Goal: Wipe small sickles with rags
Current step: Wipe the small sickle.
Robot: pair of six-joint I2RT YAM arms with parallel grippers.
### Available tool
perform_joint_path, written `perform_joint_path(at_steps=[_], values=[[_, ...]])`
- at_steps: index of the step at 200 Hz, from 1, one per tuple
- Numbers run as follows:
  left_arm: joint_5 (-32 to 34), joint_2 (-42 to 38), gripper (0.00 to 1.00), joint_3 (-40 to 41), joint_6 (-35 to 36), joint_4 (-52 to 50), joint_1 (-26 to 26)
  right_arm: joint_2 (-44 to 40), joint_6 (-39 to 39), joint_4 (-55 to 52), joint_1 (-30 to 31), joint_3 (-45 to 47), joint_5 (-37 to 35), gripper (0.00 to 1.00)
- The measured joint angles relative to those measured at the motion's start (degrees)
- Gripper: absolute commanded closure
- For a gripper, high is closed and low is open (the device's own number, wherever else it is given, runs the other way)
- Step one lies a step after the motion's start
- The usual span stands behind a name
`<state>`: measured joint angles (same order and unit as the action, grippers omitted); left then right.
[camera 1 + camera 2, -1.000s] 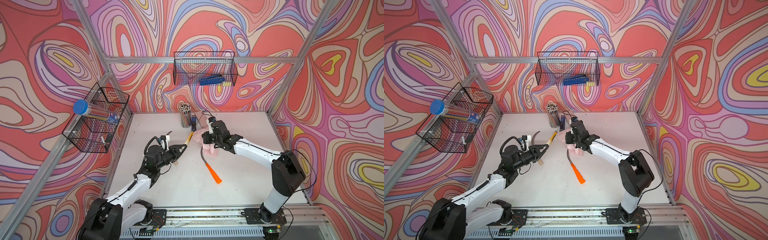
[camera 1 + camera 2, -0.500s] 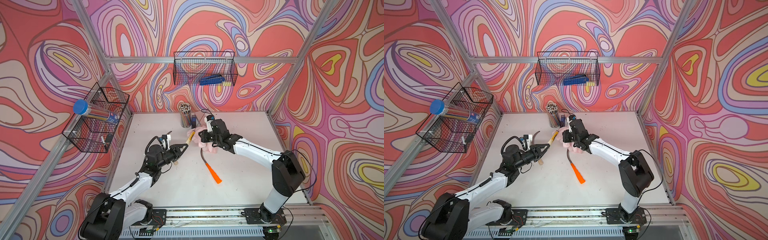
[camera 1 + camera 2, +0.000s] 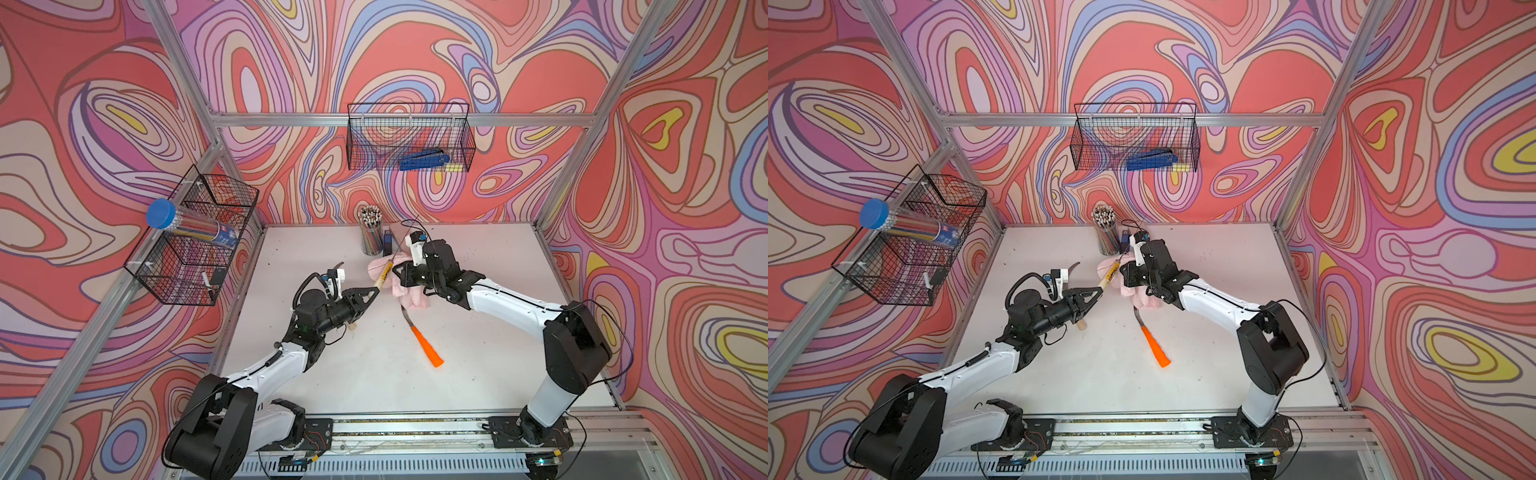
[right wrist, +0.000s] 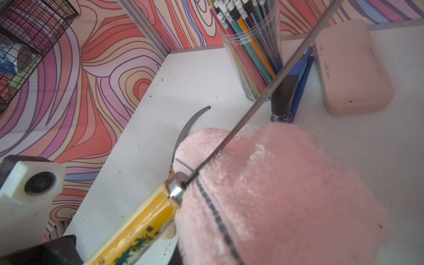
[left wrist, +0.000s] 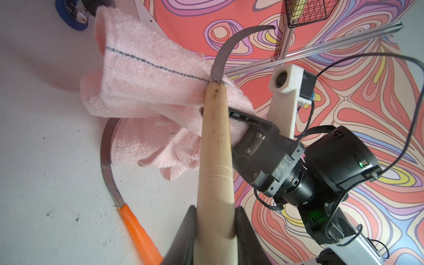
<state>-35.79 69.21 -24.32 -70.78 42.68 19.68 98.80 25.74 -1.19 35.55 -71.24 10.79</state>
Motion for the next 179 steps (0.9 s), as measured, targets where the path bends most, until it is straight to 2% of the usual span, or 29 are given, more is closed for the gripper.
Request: perform_joint_path(at_steps=[98,179], values=[[-0.5,1.7,1.00,0.0,-1.5,2.2,0.7,0.0,-2.5,-0.6,-5.3,-2.3,-3.3,1.00],[-0.5,2.0,1.00,0.0,-1.5,2.5,0.7,0.1,-6.1,-5.7,-8.3,-10.2,-7.4,1.00]])
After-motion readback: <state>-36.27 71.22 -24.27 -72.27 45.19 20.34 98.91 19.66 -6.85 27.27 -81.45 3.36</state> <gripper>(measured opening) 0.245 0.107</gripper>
